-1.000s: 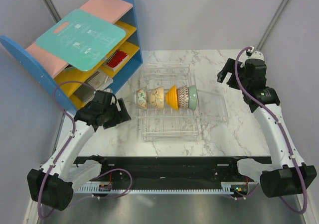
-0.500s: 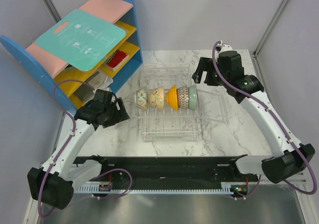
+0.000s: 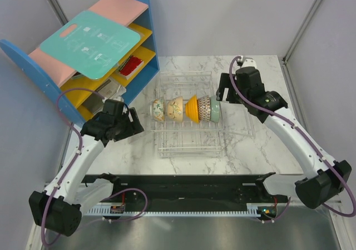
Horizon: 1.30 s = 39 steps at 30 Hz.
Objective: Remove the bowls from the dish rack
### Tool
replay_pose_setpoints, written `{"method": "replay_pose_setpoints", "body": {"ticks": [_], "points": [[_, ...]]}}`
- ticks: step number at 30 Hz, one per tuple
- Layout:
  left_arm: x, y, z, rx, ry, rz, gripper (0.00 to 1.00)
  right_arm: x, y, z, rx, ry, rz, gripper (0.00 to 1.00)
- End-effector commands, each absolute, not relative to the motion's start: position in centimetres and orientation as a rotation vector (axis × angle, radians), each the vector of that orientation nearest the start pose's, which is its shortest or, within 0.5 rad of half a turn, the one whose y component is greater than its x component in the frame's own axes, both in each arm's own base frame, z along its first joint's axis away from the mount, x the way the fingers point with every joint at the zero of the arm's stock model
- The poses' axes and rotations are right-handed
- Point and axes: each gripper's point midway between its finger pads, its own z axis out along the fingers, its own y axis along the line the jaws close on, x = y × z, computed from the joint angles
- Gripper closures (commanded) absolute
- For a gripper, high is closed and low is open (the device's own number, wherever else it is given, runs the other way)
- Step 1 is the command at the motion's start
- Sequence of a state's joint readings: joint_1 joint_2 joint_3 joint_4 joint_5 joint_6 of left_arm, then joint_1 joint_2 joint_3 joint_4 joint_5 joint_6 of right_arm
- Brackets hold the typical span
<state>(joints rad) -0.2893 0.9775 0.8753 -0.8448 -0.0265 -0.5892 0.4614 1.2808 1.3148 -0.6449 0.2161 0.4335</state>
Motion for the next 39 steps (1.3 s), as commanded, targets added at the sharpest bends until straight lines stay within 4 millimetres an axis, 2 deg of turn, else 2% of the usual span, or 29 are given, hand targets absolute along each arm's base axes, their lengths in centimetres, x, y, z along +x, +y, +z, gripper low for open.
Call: {"method": "replay_pose_setpoints", "body": {"ticks": [1, 3, 6, 10, 14, 19, 20, 24, 32, 37, 39], "points": [[22.4, -8.0, 15.3, -0.344, 2.486, -0.282, 0.17, 33.4, 12.4, 26.3, 0.198, 2.096, 0.228, 0.11], [22.3, -7.7, 15.4, -0.348, 2.478, -0.271, 0.17, 33.2, 11.6, 24.3, 0.217, 2.135, 0.161, 0.1], [22.3, -7.6, 15.6, -0.342, 2.477, -0.259, 0.17, 32.8, 10.7, 23.2, 0.228, 2.165, 0.094, 0.07], [22.1, -7.4, 15.9, -0.35, 2.466, -0.256, 0.16, 32.7, 10.4, 24.3, 0.257, 2.127, 0.118, 0.07], [22.1, -7.5, 15.6, -0.365, 2.476, -0.265, 0.17, 32.8, 11.5, 24.8, 0.276, 2.122, 0.198, 0.08], [21.9, -8.0, 15.5, -0.357, 2.489, -0.29, 0.17, 32.6, 13.2, 23.4, 0.223, 2.184, 0.277, 0.09], [21.9, -8.0, 15.6, -0.357, 2.484, -0.294, 0.17, 32.5, 14.1, 23.4, 0.197, 2.195, 0.326, 0.09], [22.0, -8.0, 15.7, -0.356, 2.488, -0.293, 0.17, 32.4, 15.1, 23.2, 0.182, 2.207, 0.384, 0.09], [22.7, -8.6, 15.9, -0.356, 2.499, -0.317, 0.17, 31.5, 15.2, 21.1, 0.179, 2.267, 0.394, 0.09], [23.2, -8.6, 16.1, -0.34, 2.496, -0.302, 0.17, 31.3, 14.2, 21.9, 0.182, 2.237, 0.351, 0.08], [23.3, -8.6, 16.0, -0.339, 2.5, -0.304, 0.17, 31.1, 14.9, 22.3, 0.193, 2.224, 0.414, 0.1]]}}
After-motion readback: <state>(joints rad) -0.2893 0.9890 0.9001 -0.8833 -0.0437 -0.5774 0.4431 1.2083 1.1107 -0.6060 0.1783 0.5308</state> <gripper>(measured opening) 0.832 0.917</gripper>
